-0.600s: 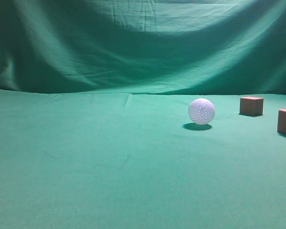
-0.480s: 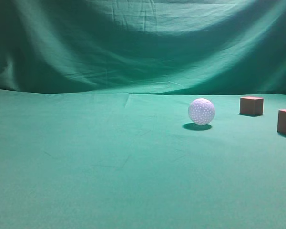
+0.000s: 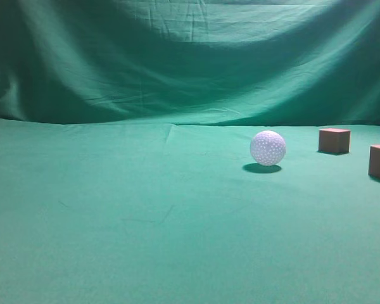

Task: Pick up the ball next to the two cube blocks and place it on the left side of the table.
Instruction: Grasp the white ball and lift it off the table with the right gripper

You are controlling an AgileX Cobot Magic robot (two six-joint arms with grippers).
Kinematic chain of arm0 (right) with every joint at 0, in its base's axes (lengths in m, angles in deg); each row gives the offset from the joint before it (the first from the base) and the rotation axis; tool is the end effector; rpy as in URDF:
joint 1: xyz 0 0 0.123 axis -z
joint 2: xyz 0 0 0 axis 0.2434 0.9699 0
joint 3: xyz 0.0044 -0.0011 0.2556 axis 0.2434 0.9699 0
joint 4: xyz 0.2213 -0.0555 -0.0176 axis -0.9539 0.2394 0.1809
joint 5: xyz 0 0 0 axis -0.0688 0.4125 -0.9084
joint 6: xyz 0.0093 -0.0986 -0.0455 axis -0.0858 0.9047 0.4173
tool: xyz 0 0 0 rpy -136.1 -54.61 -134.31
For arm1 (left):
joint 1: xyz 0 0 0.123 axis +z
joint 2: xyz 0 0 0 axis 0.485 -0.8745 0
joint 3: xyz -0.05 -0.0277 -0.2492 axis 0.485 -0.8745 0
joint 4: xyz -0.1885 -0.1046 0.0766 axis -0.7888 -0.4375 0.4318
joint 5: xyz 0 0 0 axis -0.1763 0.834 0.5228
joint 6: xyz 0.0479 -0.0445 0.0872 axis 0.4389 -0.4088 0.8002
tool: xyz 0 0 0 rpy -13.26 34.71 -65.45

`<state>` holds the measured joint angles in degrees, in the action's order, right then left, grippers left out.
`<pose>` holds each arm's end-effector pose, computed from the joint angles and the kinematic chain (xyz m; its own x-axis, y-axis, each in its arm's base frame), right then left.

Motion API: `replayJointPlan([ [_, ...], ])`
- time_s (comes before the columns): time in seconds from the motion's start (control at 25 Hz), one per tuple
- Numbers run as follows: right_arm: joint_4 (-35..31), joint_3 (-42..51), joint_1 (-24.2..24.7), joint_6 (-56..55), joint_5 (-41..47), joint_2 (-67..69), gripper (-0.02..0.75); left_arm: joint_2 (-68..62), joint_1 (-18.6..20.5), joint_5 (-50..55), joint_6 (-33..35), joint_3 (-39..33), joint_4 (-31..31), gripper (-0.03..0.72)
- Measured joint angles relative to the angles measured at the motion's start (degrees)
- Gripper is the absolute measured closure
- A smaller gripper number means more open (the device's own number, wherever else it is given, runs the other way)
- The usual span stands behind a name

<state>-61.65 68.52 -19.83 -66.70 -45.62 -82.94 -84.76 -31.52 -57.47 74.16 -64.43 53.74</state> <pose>0.0757 0.0034 0.1644 -0.3119 -0.0446 -0.9491 -0.0676 0.9974 -0.0247 0.0755 0.0097 0.1719 -0.2844 0.2227 -0.9325 -0.0111 0.9718 0.2355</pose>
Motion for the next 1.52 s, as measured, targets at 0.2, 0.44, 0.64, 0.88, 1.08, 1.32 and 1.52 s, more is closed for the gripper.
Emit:
replayJointPlan([
  [0.2, 0.7, 0.0, 0.0, 0.0, -0.3, 0.0, 0.738, 0.0, 0.0, 0.0, 0.0, 0.0, 0.0, 0.688],
  [0.44, -3.0, 0.0, 0.0, -1.5, -17.9, 0.0, 0.738, 0.0, 0.0, 0.0, 0.0, 0.0, 0.0, 0.688],
  [0.64, -3.7, -3.3, 0.0, -5.3, -27.0, 0.0, 0.738, 0.0, 0.0, 0.0, 0.0, 0.0, 0.0, 0.688],
  [0.88, -4.5, -24.2, 0.0, -7.3, -1.1, 9.7, 0.738, 0.0, 0.0, 0.0, 0.0, 0.0, 0.0, 0.688],
  [1.08, -8.7, -35.3, 0.0, -3.8, 16.7, 23.5, 0.738, 0.0, 0.0, 0.0, 0.0, 0.0, 0.0, 0.688],
  [1.32, -24.1, -39.4, -1.6, 19.7, 22.1, 40.0, 0.738, 0.0, 0.0, 0.0, 0.0, 0.0, 0.0, 0.688],
  [1.52, -28.7, -43.4, -9.1, 28.9, 22.2, 53.5, 0.738, 0.0, 0.0, 0.0, 0.0, 0.0, 0.0, 0.688],
])
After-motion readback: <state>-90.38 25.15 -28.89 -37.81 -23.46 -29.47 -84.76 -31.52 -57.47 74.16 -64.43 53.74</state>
